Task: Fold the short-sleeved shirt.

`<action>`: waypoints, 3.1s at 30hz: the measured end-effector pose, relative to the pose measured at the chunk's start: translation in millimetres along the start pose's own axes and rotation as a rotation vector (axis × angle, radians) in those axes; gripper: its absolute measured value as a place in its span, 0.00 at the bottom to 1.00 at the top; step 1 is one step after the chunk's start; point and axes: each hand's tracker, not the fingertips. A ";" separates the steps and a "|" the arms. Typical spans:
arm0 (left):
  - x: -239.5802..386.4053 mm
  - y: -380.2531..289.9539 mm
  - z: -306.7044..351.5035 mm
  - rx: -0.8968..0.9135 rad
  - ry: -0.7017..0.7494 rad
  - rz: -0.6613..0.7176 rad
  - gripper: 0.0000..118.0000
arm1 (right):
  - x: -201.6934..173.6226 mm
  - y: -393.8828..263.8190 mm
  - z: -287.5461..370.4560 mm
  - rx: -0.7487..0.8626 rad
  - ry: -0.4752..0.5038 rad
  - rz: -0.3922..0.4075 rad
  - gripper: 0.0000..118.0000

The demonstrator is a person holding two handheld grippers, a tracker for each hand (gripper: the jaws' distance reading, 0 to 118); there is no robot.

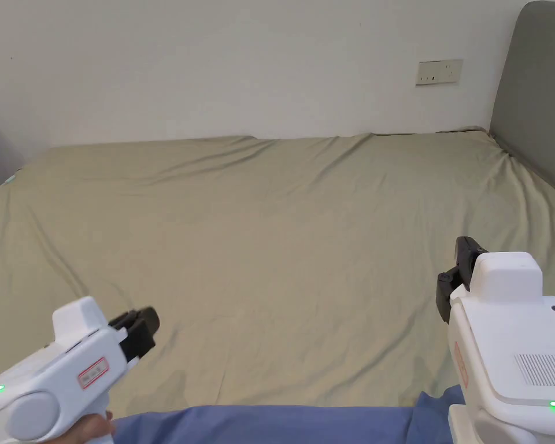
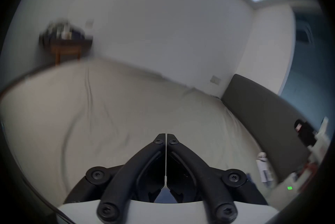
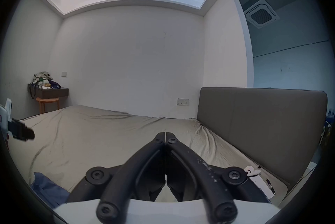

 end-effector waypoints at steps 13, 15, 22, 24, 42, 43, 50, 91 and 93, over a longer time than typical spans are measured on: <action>-166.2 -51.8 -2.5 -0.407 0.058 0.236 0.05 | -42.7 -31.0 -23.8 -0.116 0.078 0.057 0.01; -177.6 -56.7 -4.3 -0.399 0.076 0.262 0.21 | -49.5 -34.6 -26.2 -0.128 0.089 0.064 0.01; -186.0 -72.4 -18.5 -0.428 0.016 0.367 0.73 | -65.0 -44.3 -32.1 -0.165 0.116 0.090 0.01; -180.1 -78.6 -24.9 -0.433 0.024 0.346 0.70 | -64.2 -45.5 -32.9 -0.176 0.120 0.089 0.01; -154.4 -50.0 -14.3 -0.395 0.065 0.098 0.06 | -39.2 -39.1 -26.0 -0.168 0.077 0.071 0.01; -158.4 -41.7 -8.8 -0.388 0.053 0.107 0.06 | -38.2 -38.2 -25.5 -0.165 0.079 0.067 0.01; -158.4 -13.8 25.3 -0.332 0.167 0.068 0.06 | -28.1 -32.8 -19.1 -0.141 0.084 0.044 0.01; 79.1 -112.4 -32.0 -0.101 0.107 -0.327 0.00 | 45.8 -39.9 10.6 -0.145 0.002 0.018 0.01; 74.2 -119.4 -36.3 -0.134 0.125 -0.335 0.00 | 45.5 -39.9 10.1 -0.146 0.004 0.017 0.01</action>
